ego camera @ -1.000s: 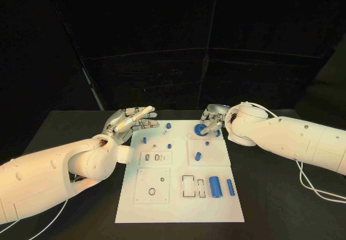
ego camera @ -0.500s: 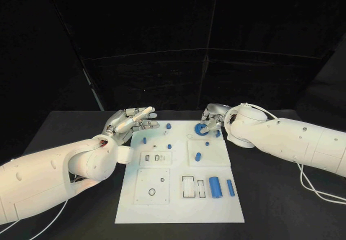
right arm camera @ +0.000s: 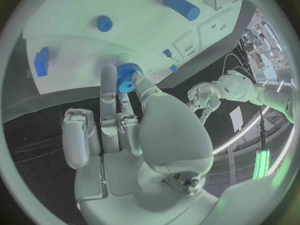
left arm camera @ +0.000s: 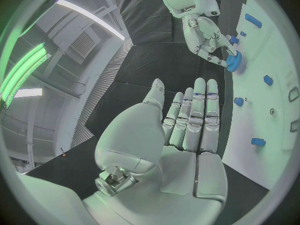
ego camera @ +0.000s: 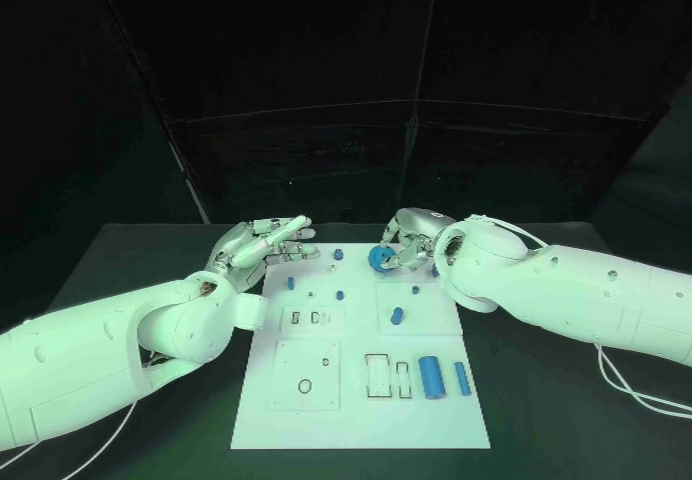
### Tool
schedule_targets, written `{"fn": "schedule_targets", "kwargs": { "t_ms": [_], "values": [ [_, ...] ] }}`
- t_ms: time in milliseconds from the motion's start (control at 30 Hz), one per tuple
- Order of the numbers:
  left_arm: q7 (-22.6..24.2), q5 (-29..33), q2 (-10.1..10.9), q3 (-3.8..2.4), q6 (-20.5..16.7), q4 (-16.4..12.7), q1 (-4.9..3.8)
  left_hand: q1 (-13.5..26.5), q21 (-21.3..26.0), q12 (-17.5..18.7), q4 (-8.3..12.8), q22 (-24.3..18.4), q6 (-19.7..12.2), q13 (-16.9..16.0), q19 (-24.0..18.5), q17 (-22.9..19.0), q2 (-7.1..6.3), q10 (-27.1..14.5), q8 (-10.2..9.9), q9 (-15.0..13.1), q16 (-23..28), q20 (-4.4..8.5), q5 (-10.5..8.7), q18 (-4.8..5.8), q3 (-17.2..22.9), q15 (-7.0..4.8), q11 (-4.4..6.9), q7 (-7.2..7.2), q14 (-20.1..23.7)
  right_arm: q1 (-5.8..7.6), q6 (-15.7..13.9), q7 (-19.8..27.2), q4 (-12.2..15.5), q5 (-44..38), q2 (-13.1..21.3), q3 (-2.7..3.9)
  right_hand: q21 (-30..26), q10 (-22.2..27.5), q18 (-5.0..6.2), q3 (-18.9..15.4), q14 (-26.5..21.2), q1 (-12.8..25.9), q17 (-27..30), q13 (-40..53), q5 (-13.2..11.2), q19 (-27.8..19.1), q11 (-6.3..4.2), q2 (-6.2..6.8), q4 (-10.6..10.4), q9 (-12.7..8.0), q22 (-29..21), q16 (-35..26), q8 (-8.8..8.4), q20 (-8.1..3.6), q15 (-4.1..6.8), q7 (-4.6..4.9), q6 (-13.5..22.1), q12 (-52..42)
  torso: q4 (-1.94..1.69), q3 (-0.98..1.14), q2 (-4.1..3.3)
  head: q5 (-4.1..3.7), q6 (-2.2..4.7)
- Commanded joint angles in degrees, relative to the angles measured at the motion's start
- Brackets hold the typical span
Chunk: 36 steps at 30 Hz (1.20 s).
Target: Assemble the parts on the task board
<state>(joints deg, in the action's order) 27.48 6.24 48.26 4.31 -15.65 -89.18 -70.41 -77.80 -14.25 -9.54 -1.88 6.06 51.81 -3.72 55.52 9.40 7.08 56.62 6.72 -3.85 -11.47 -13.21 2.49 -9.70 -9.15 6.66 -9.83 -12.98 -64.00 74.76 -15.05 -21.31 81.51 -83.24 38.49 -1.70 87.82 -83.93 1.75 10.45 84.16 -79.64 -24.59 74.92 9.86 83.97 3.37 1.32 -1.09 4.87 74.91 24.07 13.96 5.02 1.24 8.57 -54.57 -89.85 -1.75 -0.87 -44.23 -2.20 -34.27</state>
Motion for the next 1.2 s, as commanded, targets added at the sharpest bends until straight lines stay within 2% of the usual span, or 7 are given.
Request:
{"fn": "schedule_targets", "kwargs": {
  "t_ms": [33, 133, 300, 533, 667, 900, 1200],
  "values": [
    [0.25, -0.04, 0.01, -0.03, 0.70, -0.13, -0.06, -0.28, 0.37, 0.13, 0.21, -0.07, 0.31, 0.04, 0.38, 0.06, 0.43, 0.42, -0.30, 0.07, 0.22, 0.07, 0.26, -0.76, 0.01, 0.21, -0.13, -0.22, -0.33, 0.15, -3.94, -0.94, 0.41, -2.55, -0.93, 0.07, 0.21, -6.07, -0.63, 0.30, 0.21, 0.66, -0.07, 15.08, 0.32, 3.80, -0.23, 0.08, 0.13, 0.06, 9.72, 0.23, -0.15, -0.47, 0.24, -0.59, -1.08, -0.15, -0.15, -0.04, -0.02, 0.14, 0.13],
    [0.26, -0.04, -0.01, -0.03, 0.69, -0.11, -0.07, -0.28, 0.37, 0.13, 0.21, -0.07, 0.31, 0.04, 0.38, 0.06, 0.43, 0.42, -0.30, 0.07, 0.22, 0.07, 0.26, -0.76, 0.01, 0.21, -0.13, -0.22, -0.33, 0.15, -4.03, -0.92, -0.29, -2.88, -2.69, 0.09, 0.20, -6.07, -0.62, 0.31, 0.21, 0.66, -0.07, 15.08, 0.31, 3.80, -0.23, 0.12, 0.15, 0.05, 9.72, 0.23, -0.17, -0.47, 0.24, -0.60, -1.09, -0.15, -0.32, -0.03, -0.11, 0.15, 0.26],
    [0.39, -0.04, -0.01, -0.04, 0.60, 0.01, -0.07, -0.28, 0.37, 0.13, 0.21, -0.07, 0.31, 0.04, 0.38, 0.06, 0.43, 0.42, -0.30, 0.07, 0.22, 0.07, 0.26, -0.76, 0.01, 0.21, -0.13, -0.22, -0.33, 0.15, -3.72, -0.60, -2.11, -3.06, -5.83, 0.09, 0.20, -6.07, -0.62, 0.32, 0.21, 0.66, -0.07, 15.08, 0.30, 3.80, -0.23, 0.16, 0.18, 0.03, 9.72, 0.23, -0.20, -0.46, 0.24, -0.60, -1.10, -0.15, -0.20, -0.14, -0.08, 0.46, 0.12],
    [0.51, -0.04, -0.10, -0.04, 0.59, 0.02, -0.09, -0.28, 0.37, 0.13, 0.21, -0.07, 0.31, 0.04, 0.38, 0.06, 0.43, 0.42, -0.30, 0.07, 0.22, 0.07, 0.26, -0.76, 0.01, 0.21, -0.13, -0.22, -0.33, 0.10, -2.92, 0.09, -5.54, -2.96, -10.20, 0.08, 0.22, -6.07, -0.63, 0.36, 0.20, 0.69, -0.08, 15.08, 0.30, 3.82, -0.23, 0.26, 0.24, -0.02, 9.75, 0.23, -0.31, -0.45, 0.24, -0.58, -1.08, -0.15, 0.04, -0.03, -0.05, 0.99, 0.06],
    [0.54, -0.04, -0.20, -0.05, 0.61, -0.09, -0.10, -0.28, 0.37, 0.13, 0.21, -0.07, 0.31, 0.04, 0.38, 0.06, 0.43, 0.42, -0.30, 0.07, 0.22, 0.07, 0.26, -0.76, 0.01, 0.21, -0.13, -0.22, -0.33, -0.05, -2.56, 0.37, -7.70, -2.92, -12.31, 0.07, 0.22, -6.07, -0.64, 0.40, 0.20, 0.72, -0.08, 15.08, 0.32, 3.82, -0.21, 0.31, 0.27, -0.07, 9.77, 0.23, -0.41, -0.45, 0.23, -0.56, -1.03, -0.15, -0.05, -0.06, -0.08, 0.94, 0.03],
    [0.54, -0.04, -0.27, -0.05, 0.62, -0.17, -0.11, -0.28, 0.37, 0.13, 0.21, -0.07, 0.31, 0.04, 0.38, 0.06, 0.43, 0.42, -0.30, 0.07, 0.22, 0.07, 0.26, -0.76, 0.01, 0.21, -0.13, -0.22, -0.33, -0.45, -1.52, 0.68, -10.10, -2.90, -14.41, 0.06, 0.20, -6.07, -0.62, 0.54, 0.20, 0.91, -0.09, 15.08, 0.39, 3.80, -0.11, 0.46, 0.33, -0.26, 9.71, 0.24, -0.78, -0.41, 0.17, -0.43, -0.83, -0.15, -0.07, 0.01, -0.06, 1.14, -0.17],
    [0.55, -0.04, -0.41, -0.05, 0.62, -0.04, -0.12, -0.28, 0.37, 0.13, 0.21, -0.07, 0.31, 0.04, 0.38, 0.06, 0.43, 0.42, -0.30, 0.07, 0.22, 0.07, 0.26, -0.76, 0.01, 0.21, -0.13, -0.22, -0.33, -0.94, 0.37, 1.33, -10.67, -2.90, -15.41, 0.04, 0.19, -6.07, -0.62, 0.57, 0.20, 1.00, -0.09, 15.08, 0.39, 3.79, -0.08, 0.51, 0.33, -0.30, 9.68, 0.24, -0.88, -0.39, 0.15, -0.39, -0.80, -0.15, 0.08, 0.04, -0.07, 1.38, -0.43]
  ]
}}
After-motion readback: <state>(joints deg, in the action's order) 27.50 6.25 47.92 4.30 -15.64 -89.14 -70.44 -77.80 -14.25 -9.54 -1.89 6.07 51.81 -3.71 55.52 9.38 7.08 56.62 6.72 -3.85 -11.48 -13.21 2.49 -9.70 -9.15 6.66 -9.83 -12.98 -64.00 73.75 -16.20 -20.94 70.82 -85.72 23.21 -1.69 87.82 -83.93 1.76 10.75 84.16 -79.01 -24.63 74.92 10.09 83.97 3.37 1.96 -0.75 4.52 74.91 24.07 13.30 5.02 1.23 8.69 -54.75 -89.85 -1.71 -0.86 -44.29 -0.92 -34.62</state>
